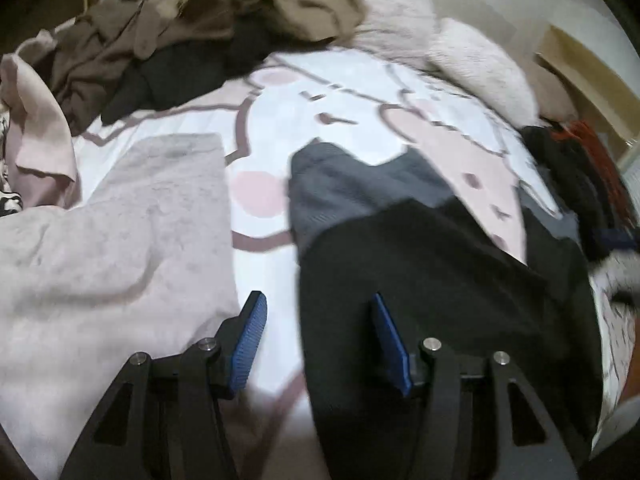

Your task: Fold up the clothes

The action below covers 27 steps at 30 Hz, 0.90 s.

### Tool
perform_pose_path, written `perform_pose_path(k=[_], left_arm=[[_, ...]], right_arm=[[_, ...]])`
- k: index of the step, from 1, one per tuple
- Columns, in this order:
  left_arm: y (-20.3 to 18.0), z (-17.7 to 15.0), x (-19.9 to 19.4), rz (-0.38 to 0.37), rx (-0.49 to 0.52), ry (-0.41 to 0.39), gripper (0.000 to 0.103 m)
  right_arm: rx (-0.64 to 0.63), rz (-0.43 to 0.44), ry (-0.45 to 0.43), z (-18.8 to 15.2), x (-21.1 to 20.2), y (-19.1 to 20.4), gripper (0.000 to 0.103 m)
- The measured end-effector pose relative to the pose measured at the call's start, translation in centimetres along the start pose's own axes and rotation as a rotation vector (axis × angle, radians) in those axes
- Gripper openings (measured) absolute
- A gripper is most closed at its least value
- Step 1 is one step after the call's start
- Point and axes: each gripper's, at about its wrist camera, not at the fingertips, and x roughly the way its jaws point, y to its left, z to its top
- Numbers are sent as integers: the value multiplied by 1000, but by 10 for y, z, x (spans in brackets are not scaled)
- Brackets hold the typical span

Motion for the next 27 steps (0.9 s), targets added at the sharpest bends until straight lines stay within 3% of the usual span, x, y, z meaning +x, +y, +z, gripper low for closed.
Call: perform_pose_path(k=[1,3,4,8,13,16,18,22,27], left_arm=[[-1,2,6,-3,-1,11,53],[-7,5,13,-30,38,28,28],[-11,6,14,-39,62,31,8],[-44,8,-5,-15,182,-73,7],[-151,-21,-31,172,677,-286,6],[-208,-61,-22,226,954,-321,7],[-231,-85,-12,248,1076,-333,7],[-255,-119,5,292,1231,-343,6],[-260,-145,11,352,1354,-399,7]], right_arm=[[0,8,2,-3,0,0,73],[20,29,-7,-8,-3,-4,73],[39,32,-16,-9,-5,-9,73],[114,42,-51,-12,-13,-31,73],[254,63,-74,-11,-13,-64,73],[304,84,-81,-11,-12,-75,73],[304,99,-82,-11,-11,-77,64],[286,108,-67,-13,-4,-77,46],[209,117,-45,-12,15,-61,43]])
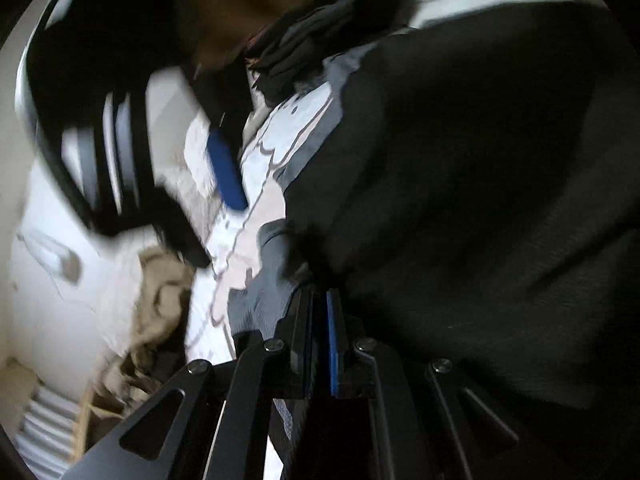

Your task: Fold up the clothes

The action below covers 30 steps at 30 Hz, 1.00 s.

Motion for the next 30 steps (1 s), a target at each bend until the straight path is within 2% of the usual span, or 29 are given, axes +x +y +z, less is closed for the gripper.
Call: perform_pose_path(k=[3,4,5,7,9,12,14,16,19,25,30], left_arm=[[-1,-1,-9,-3,5,-20,14],[1,-3,-13,-14,-9,-26,20],[6,-5,-18,-31,-33,-34,22],[21,-11,-29,-81,-102,-44,22],[40,-18,-37,-162,-190,-38,22],[72,-29,-38,-231,-314,-17,22],[95,-34,-26,-266,-393,9,22],[117,-38,-5,-319,-479,44,25],[137,-37,33,-403,-593,102,26],[145,-41,103,-517,-768,227,26],[134,-37,106,-569,-813,245,26]], right_arm=[[-45,0,29,-4,19,8,43],[-62,-8,44,-7,26,10,43],[-85,-32,63,-11,34,10,43],[-109,-70,94,-18,46,7,40],[-111,-79,117,-26,55,-1,39],[-166,-66,94,-35,56,-5,39],[-203,-55,75,-39,55,-6,39],[-225,-38,45,-44,54,-8,39],[-280,-35,-5,-54,54,-7,39],[-294,-35,-54,-61,54,-6,39],[-282,-16,-63,-60,55,-8,39]])
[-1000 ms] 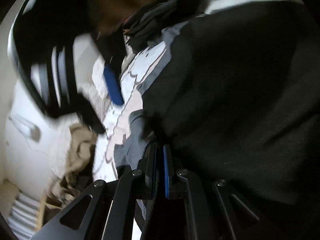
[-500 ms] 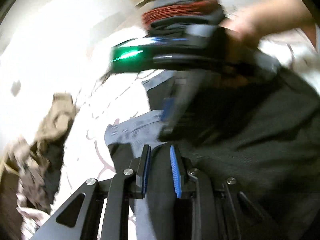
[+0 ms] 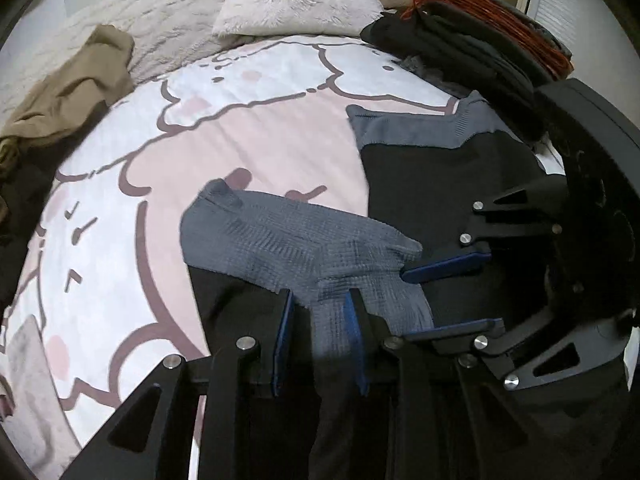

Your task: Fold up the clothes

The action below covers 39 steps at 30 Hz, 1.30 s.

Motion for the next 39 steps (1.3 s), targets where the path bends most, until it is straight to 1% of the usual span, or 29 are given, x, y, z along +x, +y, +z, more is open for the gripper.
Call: perform_pose_path(k=[4,5,6,7,10,12,15,16,18,20,23,25,27,28,31,33,35,37,39], left_arm=[[-1,-1,0,-56,-39,20,26],[0,0,2,-70,-47,26,24],[0,0,3,-79,-50,30,17],[-1,0,4,-83,-53,35,4],[3,2,-5,-73,-76,16,4],[10,2,-21,-28,-77,-28,4],[33,1,-55,45,-108,-112,4],[42,0,-68,78,-121,-141,4],[64,-6,-96,184,-133,-199,4],[86,-15,-114,251,-167,-219,4],[120,-40,-123,349,-224,-198,4],[139,-64,-115,432,-244,-156,4],[154,-82,-105,490,-269,-117,4],[161,-91,-101,516,-280,-99,4],[184,-111,-91,557,-324,-52,4],[187,-113,-87,580,-315,-43,4],[185,-109,-90,598,-297,-57,4],[184,-102,-99,630,-276,-93,4],[192,-95,-105,657,-280,-104,4]], right_arm=[[-3,-3,-2,1,0,1,39],[-5,-7,-2,1,0,2,39],[-8,-12,-2,1,0,3,39],[-11,-18,-1,2,-1,4,39],[16,-19,16,8,-8,4,39],[67,20,6,12,-22,0,39],[128,45,-64,16,-50,-8,39],[145,44,-79,17,-57,-12,39],[165,29,-91,18,-66,-18,39],[167,0,-80,17,-67,-20,39],[175,-35,-17,11,-54,-22,39],[175,-66,44,2,-39,-24,39],[167,-107,111,-8,-23,-26,39],[163,-122,128,-12,-18,-26,40],[158,-133,80,-20,-17,-25,46],[167,-128,70,-21,-16,-25,55],[155,-120,74,-19,-14,-22,70],[122,-141,77,-21,-14,-15,74],[100,-162,78,-22,-14,-12,75]])
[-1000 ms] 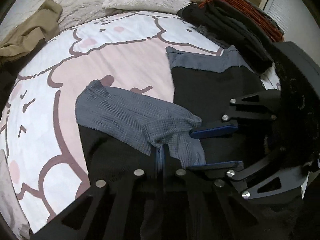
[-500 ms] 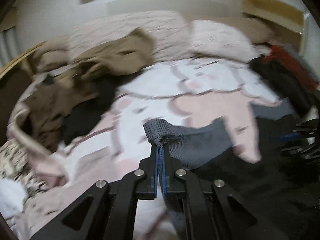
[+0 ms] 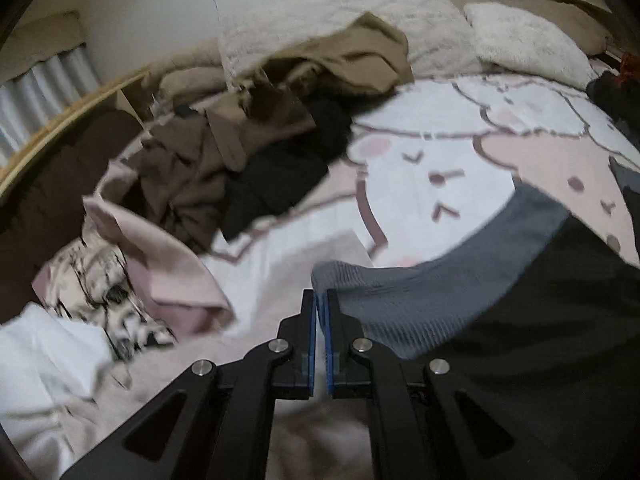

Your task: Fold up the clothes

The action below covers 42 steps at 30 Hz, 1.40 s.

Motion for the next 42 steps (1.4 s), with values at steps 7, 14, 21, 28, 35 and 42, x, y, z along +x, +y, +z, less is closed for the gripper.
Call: perform_pose_path(k=[7,14,21,28,35,42], left_arm=[[11,-8,-9,-56,-63,33,4],[-58,-68,-92,-357,116,0,4],[-127,-164,-126,-460,447,34,5],[-118,-145,-152,-468,405,-3,5],[-181,-128,-237,-620,514,-168,30],[-277,-180,-262,-747,872,-161,30]], right_arm=[[14,2,9,3,-10,0,76],[-14,-4,-37,-14,-62,10,74],[-161,73,46,-81,-93,51,74],[-106,61,99,-104,-99,41,74],[95,124,49,-104,-152,17,74],[440,137,199,-142,-169,1,74]])
